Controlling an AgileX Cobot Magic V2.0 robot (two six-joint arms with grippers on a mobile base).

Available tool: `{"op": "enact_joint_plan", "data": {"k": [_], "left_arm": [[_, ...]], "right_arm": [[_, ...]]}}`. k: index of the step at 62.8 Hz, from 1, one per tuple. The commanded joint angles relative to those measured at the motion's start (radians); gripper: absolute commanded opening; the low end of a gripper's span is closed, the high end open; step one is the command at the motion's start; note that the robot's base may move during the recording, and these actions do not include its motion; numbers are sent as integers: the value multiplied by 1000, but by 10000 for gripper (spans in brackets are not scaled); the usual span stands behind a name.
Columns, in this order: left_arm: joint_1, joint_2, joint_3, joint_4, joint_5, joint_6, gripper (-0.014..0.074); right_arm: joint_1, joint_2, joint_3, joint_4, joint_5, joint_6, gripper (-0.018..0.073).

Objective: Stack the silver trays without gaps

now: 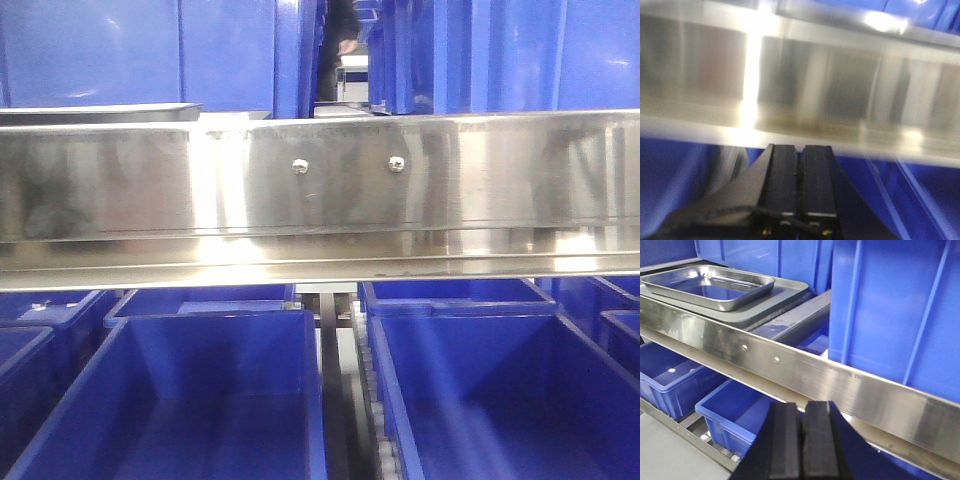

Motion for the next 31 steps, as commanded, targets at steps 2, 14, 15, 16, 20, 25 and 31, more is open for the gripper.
{"op": "enact_joint_plan", "data": {"k": [2,14,15,16,20,25,31], "left_arm": [[3,-38,-5,6,-144,33,-48],[3,-38,-5,6,-182,65,-48],[3,-38,-5,6,-184,65,-48],[3,-38,-5,6,-184,65,-48],[3,-38,-5,4,-184,65,-48],[3,-38,-5,4,-186,65,-48],[3,-38,-5,4,-186,65,-48]], "right_arm": [[4,11,-28,-14,-82,-7,53],[4,11,-28,-14,-82,-7,53],[4,11,-28,-14,-82,-7,53],[4,11,-28,-14,-82,-7,53],[4,11,-28,-14,-82,-7,53],[4,11,-28,-14,-82,-7,53],[4,11,-28,-14,-82,-7,53]]}}
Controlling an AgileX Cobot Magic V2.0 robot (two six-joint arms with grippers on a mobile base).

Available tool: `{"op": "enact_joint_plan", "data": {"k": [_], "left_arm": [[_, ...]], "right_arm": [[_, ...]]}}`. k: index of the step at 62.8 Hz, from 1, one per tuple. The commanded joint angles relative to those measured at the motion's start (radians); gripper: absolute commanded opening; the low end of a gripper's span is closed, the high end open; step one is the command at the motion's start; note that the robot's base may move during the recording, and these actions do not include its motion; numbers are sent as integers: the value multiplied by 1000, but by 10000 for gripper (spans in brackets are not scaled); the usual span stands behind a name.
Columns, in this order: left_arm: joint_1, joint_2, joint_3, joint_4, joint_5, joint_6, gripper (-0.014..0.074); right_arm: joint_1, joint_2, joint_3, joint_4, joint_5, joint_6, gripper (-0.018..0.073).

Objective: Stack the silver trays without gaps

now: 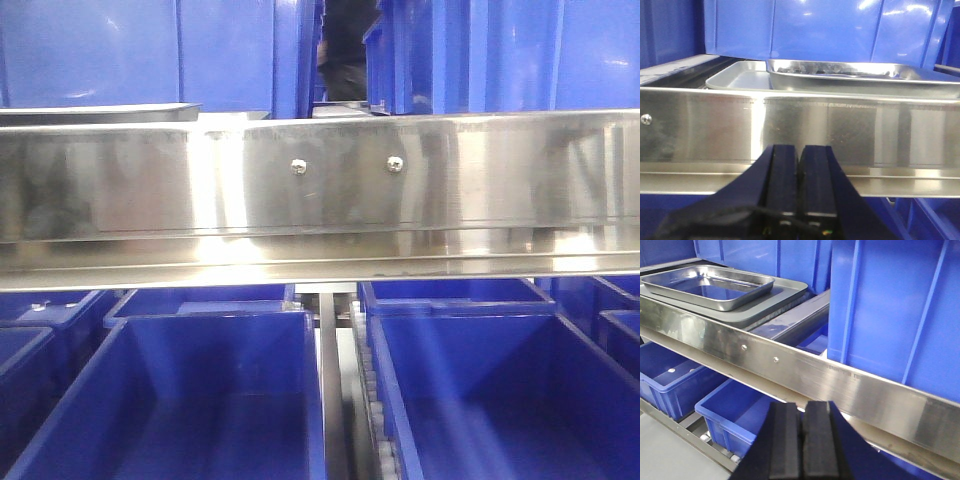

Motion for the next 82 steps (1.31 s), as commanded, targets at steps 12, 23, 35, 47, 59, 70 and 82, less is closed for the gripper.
{"op": "enact_joint_plan", "data": {"k": [12,23,35,47,59,70,82], "left_arm": [[2,-38,-5,1,-93,4,-48],[2,-38,-5,1,-93,4,-48],[2,-38,-5,1,-93,4,-48],[2,-38,-5,1,-93,4,-48],[2,-36,-5,1,-93,4,-48],[2,-36,-5,1,-93,4,-48],[2,-36,-5,1,-93,4,-48]], "right_arm": [[4,11,-28,-14,-82,-7,53],[4,11,-28,-14,-82,-7,53],[4,11,-28,-19,-85,-7,53],[-39,9,-10,-38,-94,-54,53],[-301,-10,92,34,-223,-66,53],[-503,-112,269,52,-408,-71,53],[-598,-247,423,83,-500,-159,53]]}}
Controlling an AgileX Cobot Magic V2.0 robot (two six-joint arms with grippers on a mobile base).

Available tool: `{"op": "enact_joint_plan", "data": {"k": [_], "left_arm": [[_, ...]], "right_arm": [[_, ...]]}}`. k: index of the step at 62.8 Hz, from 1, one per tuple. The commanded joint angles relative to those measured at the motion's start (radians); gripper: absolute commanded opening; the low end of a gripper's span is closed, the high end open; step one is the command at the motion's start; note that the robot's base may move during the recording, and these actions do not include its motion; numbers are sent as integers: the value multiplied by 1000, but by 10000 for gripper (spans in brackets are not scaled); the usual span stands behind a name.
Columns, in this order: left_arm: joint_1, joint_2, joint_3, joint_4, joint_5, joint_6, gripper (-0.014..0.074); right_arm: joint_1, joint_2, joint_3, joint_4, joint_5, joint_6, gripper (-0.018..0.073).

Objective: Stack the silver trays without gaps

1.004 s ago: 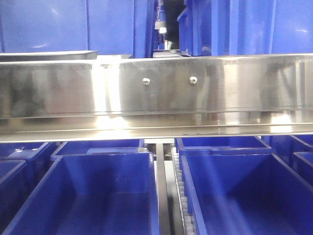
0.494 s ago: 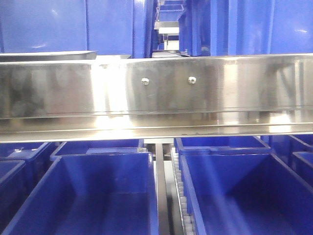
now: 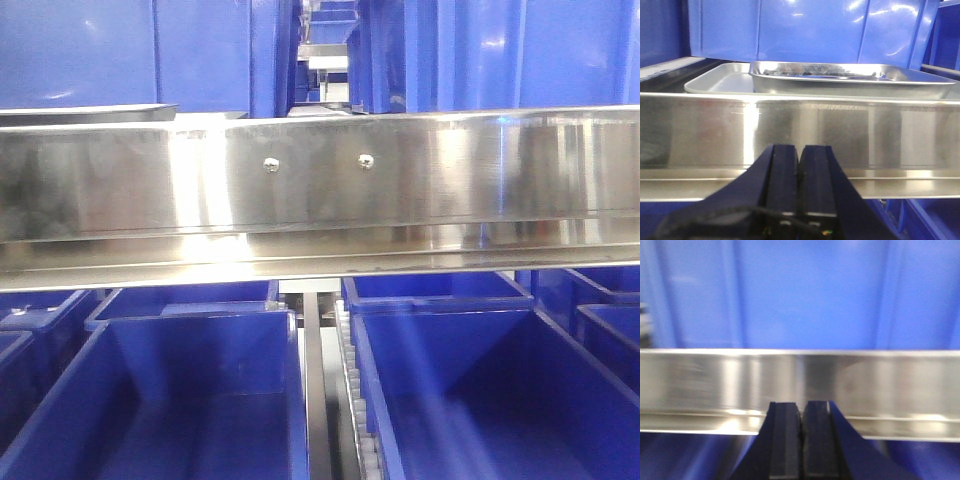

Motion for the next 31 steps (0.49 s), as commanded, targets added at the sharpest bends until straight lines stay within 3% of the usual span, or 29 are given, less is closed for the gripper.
{"op": "enact_joint_plan", "data": {"k": [1,14,31], "left_arm": [[2,-36,-5,1,-91,3,-48],[2,-36,-5,1,-91,3,-48],[2,-36,-5,1,-91,3,-48]], "right_arm": [[-32,-48,25,20,-132,-58,53],[-36,-126,137,42,-205,-65,53],[-36,-127,133,66,-184,-65,53]]}}
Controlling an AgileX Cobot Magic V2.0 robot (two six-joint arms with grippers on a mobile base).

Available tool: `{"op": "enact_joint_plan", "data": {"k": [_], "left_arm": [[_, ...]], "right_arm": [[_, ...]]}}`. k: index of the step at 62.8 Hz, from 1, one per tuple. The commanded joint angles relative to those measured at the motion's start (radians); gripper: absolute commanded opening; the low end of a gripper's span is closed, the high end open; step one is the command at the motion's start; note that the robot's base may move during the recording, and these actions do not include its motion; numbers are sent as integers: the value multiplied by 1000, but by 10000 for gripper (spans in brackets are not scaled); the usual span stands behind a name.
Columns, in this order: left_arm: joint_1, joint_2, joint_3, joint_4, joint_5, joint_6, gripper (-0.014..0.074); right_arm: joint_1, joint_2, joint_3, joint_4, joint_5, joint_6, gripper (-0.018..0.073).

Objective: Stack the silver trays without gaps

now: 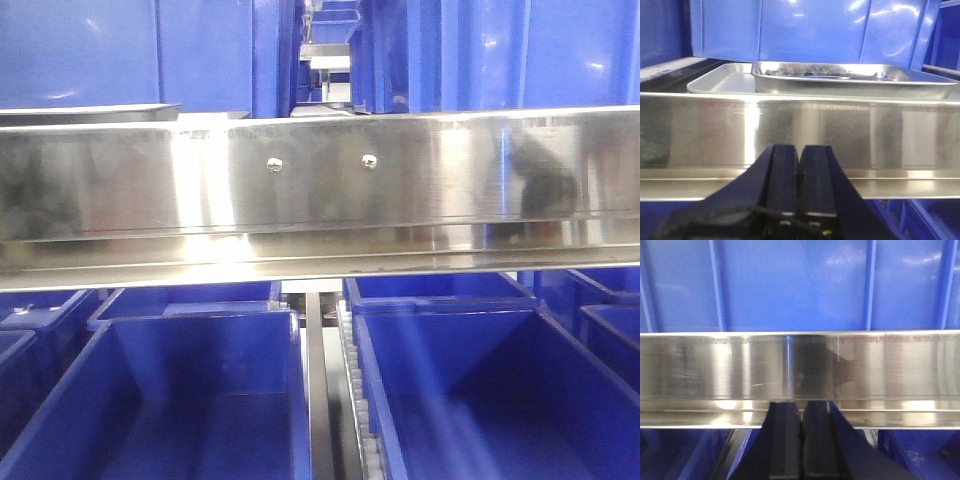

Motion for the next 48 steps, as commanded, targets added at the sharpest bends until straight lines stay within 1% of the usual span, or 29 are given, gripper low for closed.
{"op": "enact_joint_plan", "data": {"k": [1,48], "left_arm": [[2,-36,-5,1,-89,3,-48],[2,-36,-5,1,-89,3,-48]], "right_arm": [[-6,-19,0,0,-95,-12,53],[-6,-19,0,0,-93,-12,53]]}}
